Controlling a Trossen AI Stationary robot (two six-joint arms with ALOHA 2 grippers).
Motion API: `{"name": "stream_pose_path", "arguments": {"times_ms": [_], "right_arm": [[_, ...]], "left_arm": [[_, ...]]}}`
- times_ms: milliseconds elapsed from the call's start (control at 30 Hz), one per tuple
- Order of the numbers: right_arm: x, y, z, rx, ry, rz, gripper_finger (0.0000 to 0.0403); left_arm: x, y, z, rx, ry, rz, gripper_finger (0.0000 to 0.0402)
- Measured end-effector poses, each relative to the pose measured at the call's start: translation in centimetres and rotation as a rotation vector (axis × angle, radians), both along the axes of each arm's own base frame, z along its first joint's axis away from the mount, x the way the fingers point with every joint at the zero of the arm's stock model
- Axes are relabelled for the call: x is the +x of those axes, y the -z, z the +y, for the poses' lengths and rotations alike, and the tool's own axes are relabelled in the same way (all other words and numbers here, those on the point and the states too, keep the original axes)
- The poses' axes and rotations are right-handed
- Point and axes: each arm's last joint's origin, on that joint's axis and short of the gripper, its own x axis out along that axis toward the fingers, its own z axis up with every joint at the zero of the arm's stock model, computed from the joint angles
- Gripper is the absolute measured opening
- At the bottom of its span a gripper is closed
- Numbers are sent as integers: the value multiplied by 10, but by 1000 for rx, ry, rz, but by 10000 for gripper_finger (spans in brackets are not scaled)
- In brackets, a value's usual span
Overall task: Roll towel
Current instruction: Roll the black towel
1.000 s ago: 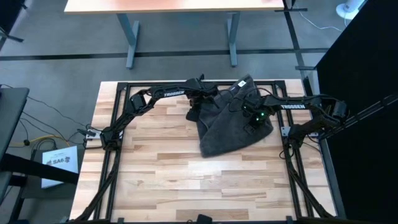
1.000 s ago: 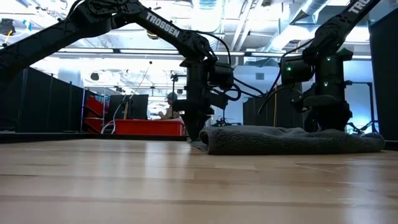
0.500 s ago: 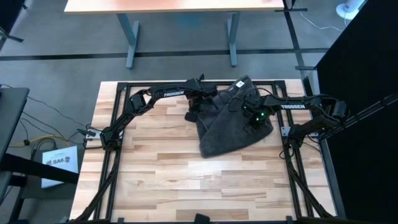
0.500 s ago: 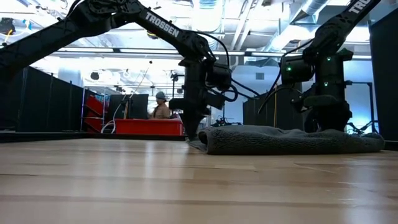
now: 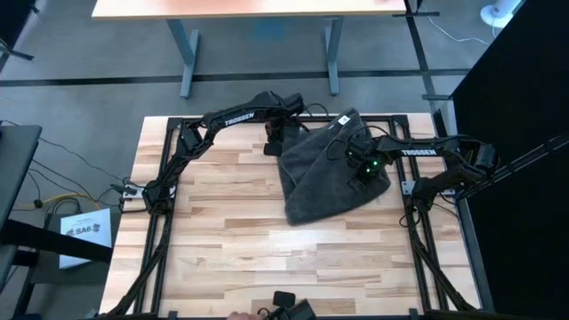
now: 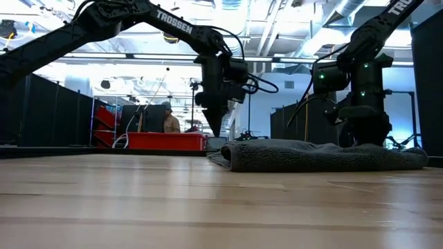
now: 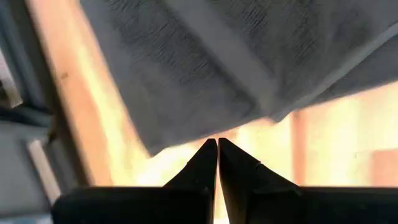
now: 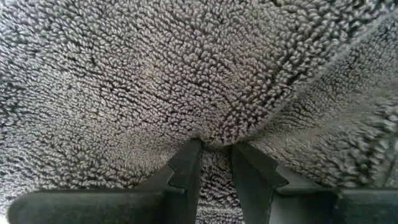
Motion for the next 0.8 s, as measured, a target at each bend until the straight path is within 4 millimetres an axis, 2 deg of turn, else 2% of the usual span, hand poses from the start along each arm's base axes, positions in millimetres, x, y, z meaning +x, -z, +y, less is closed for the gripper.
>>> {"name": "stream_pose_path", "arguments": {"times_ms": [200, 400, 600, 800], "right_arm": [[0, 0, 0, 2, 0, -1, 75], [0, 0, 0, 2, 0, -4, 75], [1, 0, 0, 2, -1, -7, 75], [1, 0, 0, 0, -17, -12, 75]], "left_arm": [[6, 1, 6, -94, -165, -117, 17], [4, 2, 17, -177, -355, -176, 83], [-2, 20, 23, -279, -511, -171, 151], [-5, 26, 27, -282, -534, -164, 173]]}}
